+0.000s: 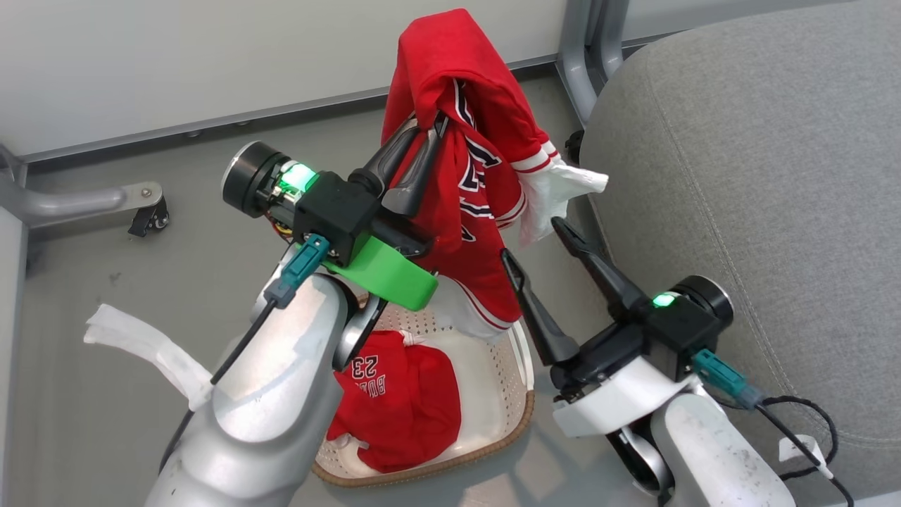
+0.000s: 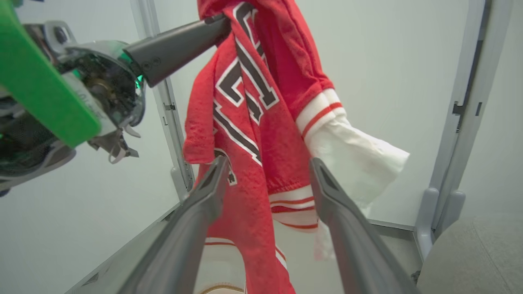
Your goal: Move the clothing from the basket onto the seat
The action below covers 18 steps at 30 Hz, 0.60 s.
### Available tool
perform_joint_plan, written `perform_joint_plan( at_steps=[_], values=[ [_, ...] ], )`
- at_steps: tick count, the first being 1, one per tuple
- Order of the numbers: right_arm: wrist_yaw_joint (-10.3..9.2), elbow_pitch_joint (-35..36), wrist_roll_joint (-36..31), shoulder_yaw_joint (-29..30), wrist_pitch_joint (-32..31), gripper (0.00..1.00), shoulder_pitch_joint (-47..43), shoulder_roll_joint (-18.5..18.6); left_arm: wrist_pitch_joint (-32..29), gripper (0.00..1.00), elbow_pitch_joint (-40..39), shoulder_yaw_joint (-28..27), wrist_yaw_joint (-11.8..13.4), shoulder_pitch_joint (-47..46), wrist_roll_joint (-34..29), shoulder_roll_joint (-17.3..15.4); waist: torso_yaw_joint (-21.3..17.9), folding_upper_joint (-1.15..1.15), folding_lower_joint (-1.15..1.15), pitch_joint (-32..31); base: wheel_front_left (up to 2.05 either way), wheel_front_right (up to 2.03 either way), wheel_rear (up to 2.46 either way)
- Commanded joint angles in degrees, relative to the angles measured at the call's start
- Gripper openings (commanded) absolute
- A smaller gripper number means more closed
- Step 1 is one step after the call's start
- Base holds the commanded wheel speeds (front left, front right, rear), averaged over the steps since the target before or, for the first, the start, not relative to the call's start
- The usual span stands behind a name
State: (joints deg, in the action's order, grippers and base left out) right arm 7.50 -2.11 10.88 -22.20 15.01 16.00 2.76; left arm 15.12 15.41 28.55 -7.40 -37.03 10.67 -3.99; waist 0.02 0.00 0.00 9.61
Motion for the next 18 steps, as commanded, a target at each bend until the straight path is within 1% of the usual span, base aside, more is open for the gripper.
perform_joint_plan(
  at_steps=[1, 10, 18],
  values=[
    [-0.02, -0.6, 0.2, -0.8, 0.3, 1.00, 1.3, 0.2, 0.1, 0.00, -0.3, 0.2, -0.1, -0.9, 0.5, 0.3, 0.3, 0.00, 0.00, 0.2, 0.00, 0.00, 0.00],
    [-0.02, -7.4, 0.6, -6.2, 0.2, 1.00, 8.3, 0.2, 0.1, 0.00, -1.4, 1.8, -0.1, -1.7, 1.0, 0.8, 1.9, 0.00, 0.00, 0.8, 0.00, 0.00, 0.00],
    [-0.02, -13.4, 2.3, -8.3, 0.2, 1.00, 12.5, 0.2, 0.1, 0.00, -2.7, 3.6, 0.2, -1.6, 1.8, 1.1, 3.2, 0.00, 0.00, 1.2, 0.00, 0.00, 0.00]
  ],
)
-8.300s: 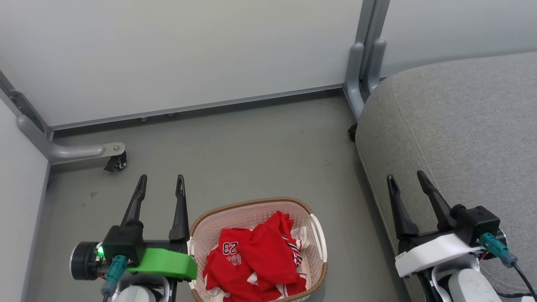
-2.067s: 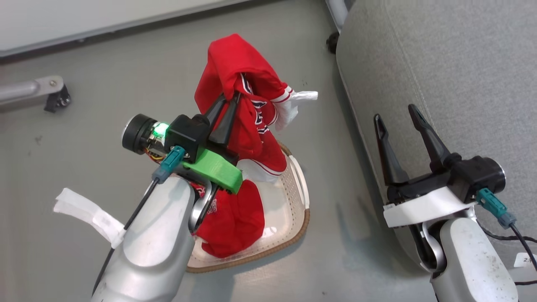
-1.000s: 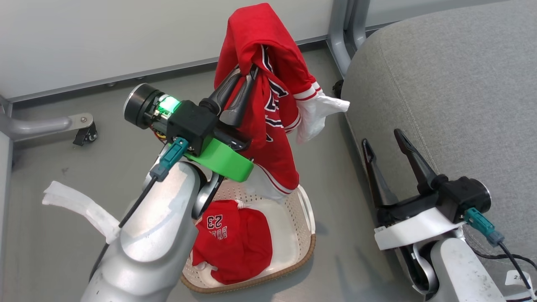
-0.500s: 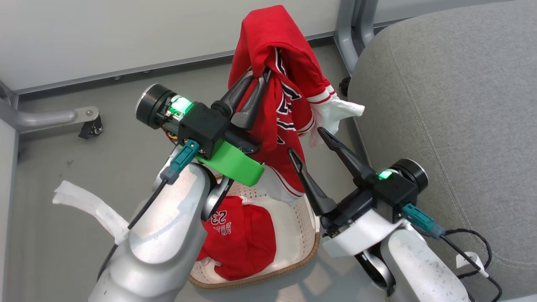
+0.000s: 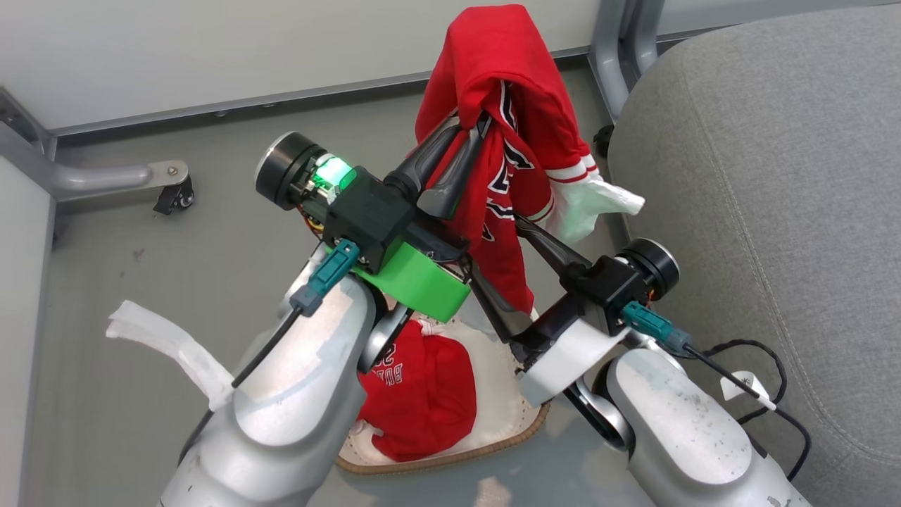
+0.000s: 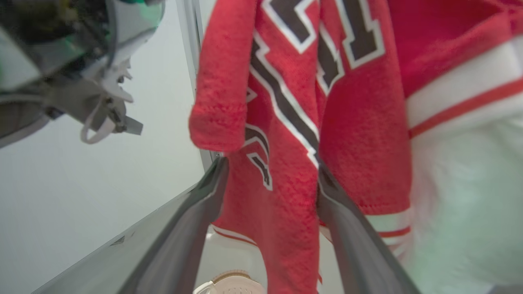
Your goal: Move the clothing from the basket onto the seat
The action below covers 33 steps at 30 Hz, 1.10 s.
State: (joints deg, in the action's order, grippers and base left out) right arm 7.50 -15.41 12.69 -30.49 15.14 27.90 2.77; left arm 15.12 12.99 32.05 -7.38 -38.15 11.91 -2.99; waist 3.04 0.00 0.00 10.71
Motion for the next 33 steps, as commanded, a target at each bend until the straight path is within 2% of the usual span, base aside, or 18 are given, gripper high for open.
perform_joint_plan(
  at_steps=[1, 5, 6, 7, 13, 24, 26, 27, 33],
  values=[
    [-0.02, -0.7, 0.8, -0.1, 0.0, 1.00, 0.9, 0.2, 0.1, 0.00, -0.5, 0.4, 0.2, -0.4, 0.8, 0.1, 0.3, 0.00, 0.00, 0.1, 0.00, 0.00, 0.00],
    [-0.02, -2.1, 2.2, -0.1, 0.0, 1.00, 1.6, 0.2, 0.1, 0.00, -1.4, 2.1, 1.1, -0.1, 2.2, 0.1, 1.0, 0.00, 0.00, 0.2, 0.00, 0.00, 0.00],
    [-0.02, -2.2, 2.6, 0.0, 0.0, 0.54, 1.7, 0.2, 0.1, 0.00, -1.6, 2.6, 1.2, -0.1, 2.6, 0.1, 1.2, 0.00, 0.00, 0.3, 0.00, 0.00, 0.00],
    [-0.02, -2.5, 2.9, -0.1, 0.0, 0.00, 1.7, 0.2, 0.1, 0.00, -1.6, 2.8, 1.4, 0.0, 2.9, 0.1, 1.3, 0.00, 0.00, 0.3, 0.00, 0.00, 0.00],
    [-0.02, -2.5, 3.8, -0.2, 0.0, 0.00, 1.6, 0.2, 0.1, 0.00, -1.3, 3.8, 2.4, 0.3, 4.0, 0.1, 1.5, 0.00, 0.00, 0.3, 0.00, 0.00, 0.00],
    [-0.02, -1.7, 4.0, -0.1, 0.0, 0.00, 0.2, 0.2, 0.1, 0.00, -0.3, 3.4, 2.5, 0.8, 3.7, 0.1, 0.8, 0.00, 0.00, 0.2, 0.00, 0.00, 0.00],
    [-0.02, -1.4, 4.1, 0.0, 0.0, 0.00, 0.3, 0.2, 0.1, 0.87, -0.1, 3.4, 2.7, 0.7, 3.6, 0.1, 0.8, 0.00, 0.00, 0.3, 0.00, 0.00, 0.00],
    [-0.02, -1.3, 4.1, 0.2, 0.0, 0.00, 0.4, 0.2, 0.1, 1.00, 0.1, 3.4, 2.8, 0.7, 3.5, 0.1, 0.8, 0.00, 0.00, 0.4, 0.00, 0.00, 0.00],
    [-0.02, -0.9, 3.9, 1.4, 0.0, 0.00, 1.2, 0.2, 0.1, 1.00, 0.7, 3.9, 2.8, 0.6, 3.1, 0.1, 0.6, 0.00, 0.00, 0.7, 0.00, 0.00, 0.00]
  ],
)
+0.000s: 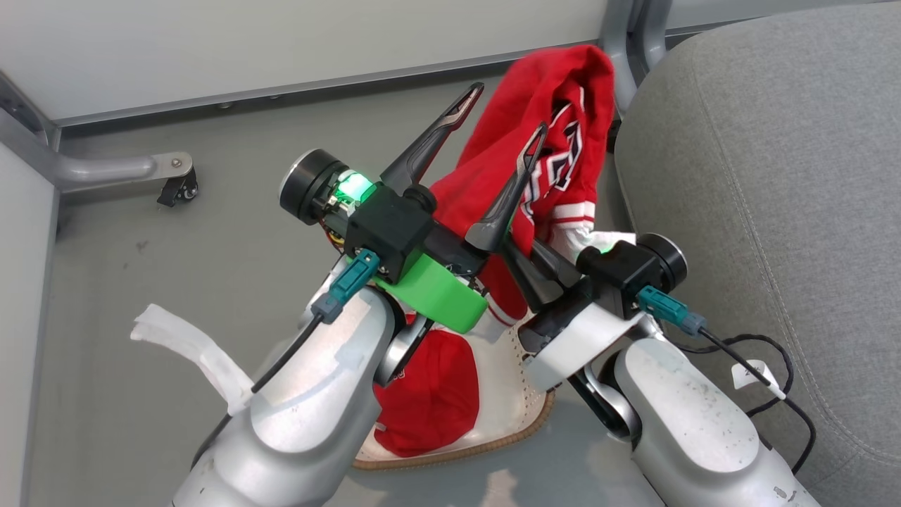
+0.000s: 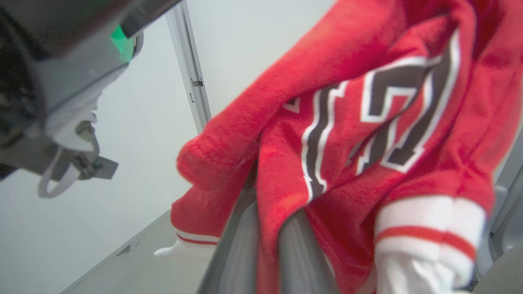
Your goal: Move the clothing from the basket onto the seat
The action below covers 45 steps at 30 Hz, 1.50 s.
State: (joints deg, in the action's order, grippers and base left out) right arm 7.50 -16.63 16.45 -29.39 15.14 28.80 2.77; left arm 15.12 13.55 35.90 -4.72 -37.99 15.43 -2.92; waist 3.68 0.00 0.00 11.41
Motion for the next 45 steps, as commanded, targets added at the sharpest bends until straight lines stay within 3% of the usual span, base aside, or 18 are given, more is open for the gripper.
perform_joint_plan(
  at_steps=[1, 18, 45],
  values=[
    [-0.02, 0.3, 0.2, 0.4, 0.0, 0.00, 0.4, 0.2, 0.1, 1.00, 0.2, 0.1, 0.1, 0.5, -0.4, 0.0, -0.1, 0.00, 0.00, 0.1, 0.00, 0.00, 0.00],
    [-0.02, 1.9, -4.2, 7.8, 0.0, 0.00, -3.6, 0.2, 0.0, 1.00, 0.6, 0.7, -0.5, 1.4, -1.4, 0.0, -3.7, 0.00, 0.00, 1.6, 0.00, 0.00, 0.00],
    [-0.02, 12.3, -8.3, 25.8, 0.0, 0.00, -11.9, 0.2, 0.0, 1.00, 3.0, 0.5, -2.4, 3.9, -4.9, -1.0, -21.0, 0.00, 0.00, 5.8, 0.00, 0.00, 0.00]
  ],
)
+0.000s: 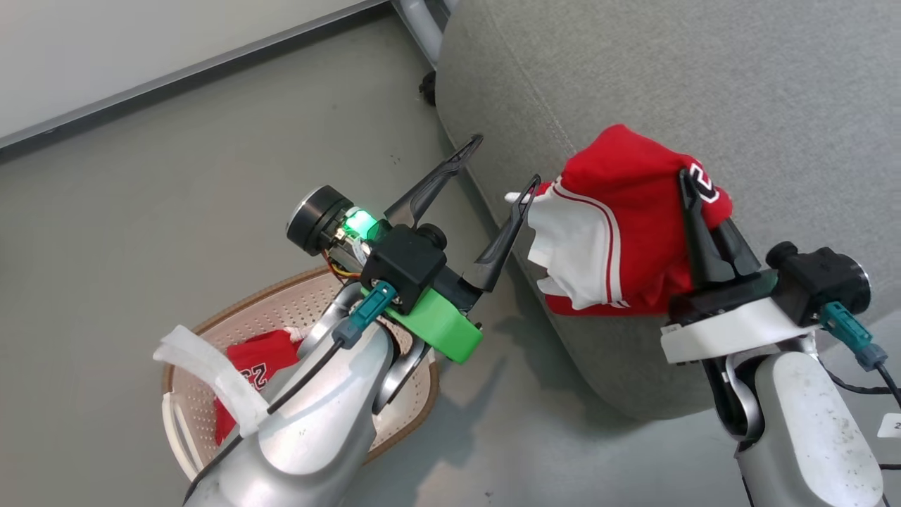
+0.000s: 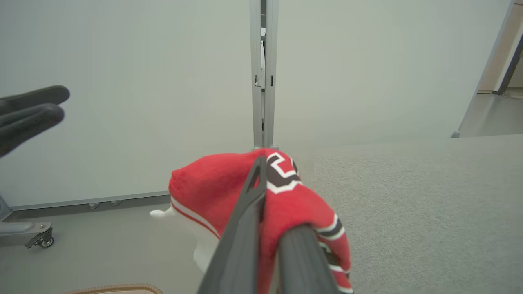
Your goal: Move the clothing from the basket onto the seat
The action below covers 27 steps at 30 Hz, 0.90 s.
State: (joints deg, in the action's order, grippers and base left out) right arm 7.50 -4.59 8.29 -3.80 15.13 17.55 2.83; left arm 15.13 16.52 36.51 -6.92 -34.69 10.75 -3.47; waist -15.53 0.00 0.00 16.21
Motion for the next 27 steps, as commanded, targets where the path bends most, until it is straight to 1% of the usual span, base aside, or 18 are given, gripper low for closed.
perform_joint_plan(
  at_steps=[1, 8, 15, 17, 21, 27],
  values=[
    [-0.02, 0.5, -0.2, 0.6, 0.0, 0.00, -0.9, 0.1, 0.0, 1.00, 0.1, -0.1, -0.1, 0.6, -0.3, -0.5, -2.1, 0.00, 0.00, 1.2, 0.00, 0.00, 0.00],
    [-0.02, 1.2, 0.6, 2.8, 0.0, 0.00, -1.6, 0.1, 0.0, 1.00, -0.2, -0.4, -0.3, 0.1, -0.7, -0.8, -3.4, 0.00, 0.00, 2.6, 0.00, 0.00, 0.00],
    [-0.02, 1.7, 0.9, 4.5, 0.0, 0.00, 0.8, 0.1, 0.0, 1.00, -0.7, -0.8, -0.5, -0.3, -1.0, -1.1, -2.7, 0.00, 0.00, 3.9, 0.00, 0.00, 0.00],
    [-0.02, 2.0, 0.5, 5.1, 0.0, 0.00, 2.6, 0.1, 0.0, 1.00, -0.8, -1.0, -0.5, -0.4, -1.2, -1.3, -2.5, 0.00, 0.00, 4.7, 0.00, 0.00, 0.00],
    [-0.02, 2.4, -0.7, 8.0, 0.0, 0.00, 9.8, 0.2, 0.0, 1.00, -1.1, -1.4, -0.5, -1.3, -1.7, -1.4, -1.7, 0.00, 0.00, 7.6, 0.00, 0.00, 0.00],
    [-0.02, 1.9, -1.8, 11.9, 0.0, 0.00, 21.7, 4.0, 0.0, 1.00, -1.1, -1.1, -0.6, -3.2, -2.7, -1.7, -0.1, 0.00, 0.00, 13.4, 0.00, 0.00, 0.00]
  ],
)
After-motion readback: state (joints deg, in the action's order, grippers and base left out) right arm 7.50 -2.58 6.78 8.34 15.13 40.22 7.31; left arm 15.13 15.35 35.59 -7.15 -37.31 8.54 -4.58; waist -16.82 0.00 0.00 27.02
